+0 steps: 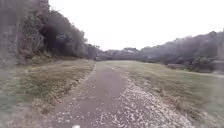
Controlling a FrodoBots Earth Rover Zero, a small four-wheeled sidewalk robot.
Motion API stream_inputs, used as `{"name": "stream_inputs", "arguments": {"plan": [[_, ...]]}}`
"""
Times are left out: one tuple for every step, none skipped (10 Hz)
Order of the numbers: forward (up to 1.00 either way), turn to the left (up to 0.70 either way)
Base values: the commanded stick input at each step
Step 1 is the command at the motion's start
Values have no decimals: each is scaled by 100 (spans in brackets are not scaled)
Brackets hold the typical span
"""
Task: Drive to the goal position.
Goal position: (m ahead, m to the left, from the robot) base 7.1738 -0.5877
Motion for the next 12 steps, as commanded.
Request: {"name": "stream_inputs", "arguments": {"plan": [[45,0],[45,0],[45,0],[45,0],[45,0],[45,0],[45,0],[45,0],[45,0],[45,0],[45,0],[45,0]]}}
